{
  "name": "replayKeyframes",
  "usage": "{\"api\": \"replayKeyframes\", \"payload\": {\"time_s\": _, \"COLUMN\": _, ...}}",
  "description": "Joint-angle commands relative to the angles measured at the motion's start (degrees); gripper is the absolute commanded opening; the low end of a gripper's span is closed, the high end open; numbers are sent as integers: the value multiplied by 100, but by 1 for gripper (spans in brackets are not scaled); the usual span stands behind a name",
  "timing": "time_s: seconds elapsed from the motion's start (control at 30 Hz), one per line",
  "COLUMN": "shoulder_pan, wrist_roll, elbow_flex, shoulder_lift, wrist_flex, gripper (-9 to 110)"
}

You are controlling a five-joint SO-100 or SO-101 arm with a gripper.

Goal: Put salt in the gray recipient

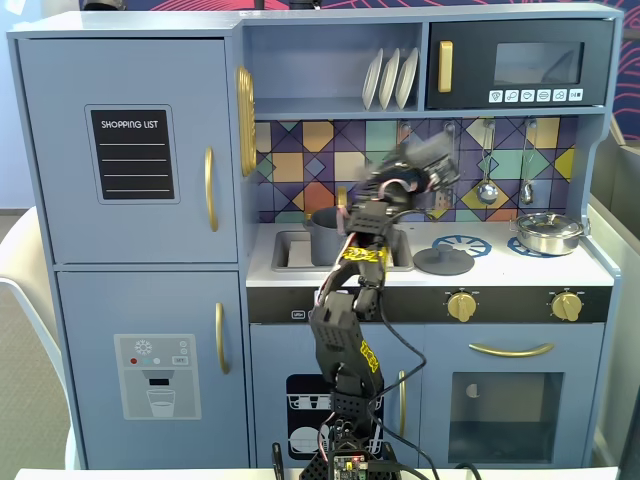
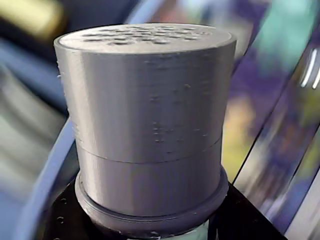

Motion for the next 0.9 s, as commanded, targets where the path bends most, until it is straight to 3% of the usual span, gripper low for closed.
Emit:
{"api": "replayKeyframes", "payload": {"time_s": 0.0, "shoulder_pan": -896, "wrist_roll": 2329, "elbow_flex": -352, "shoulder_lift": 387, "wrist_flex": 580, "gripper": 0}}
{"api": "replayKeyframes", "payload": {"time_s": 0.2, "shoulder_pan": -1591, "wrist_roll": 4781, "elbow_flex": -1266, "shoulder_lift": -334, "wrist_flex": 1257, "gripper": 0}}
{"api": "replayKeyframes", "payload": {"time_s": 0.43, "shoulder_pan": -2206, "wrist_roll": 6108, "elbow_flex": -1846, "shoulder_lift": -817, "wrist_flex": 1143, "gripper": 0}}
{"api": "replayKeyframes", "payload": {"time_s": 0.6, "shoulder_pan": -2619, "wrist_roll": 6671, "elbow_flex": -2013, "shoulder_lift": -1011, "wrist_flex": 756, "gripper": 0}}
{"api": "replayKeyframes", "payload": {"time_s": 0.8, "shoulder_pan": -3032, "wrist_roll": 6328, "elbow_flex": -2057, "shoulder_lift": -1125, "wrist_flex": 281, "gripper": 0}}
{"api": "replayKeyframes", "payload": {"time_s": 0.87, "shoulder_pan": -2944, "wrist_roll": 6504, "elbow_flex": -2285, "shoulder_lift": -1354, "wrist_flex": 668, "gripper": 0}}
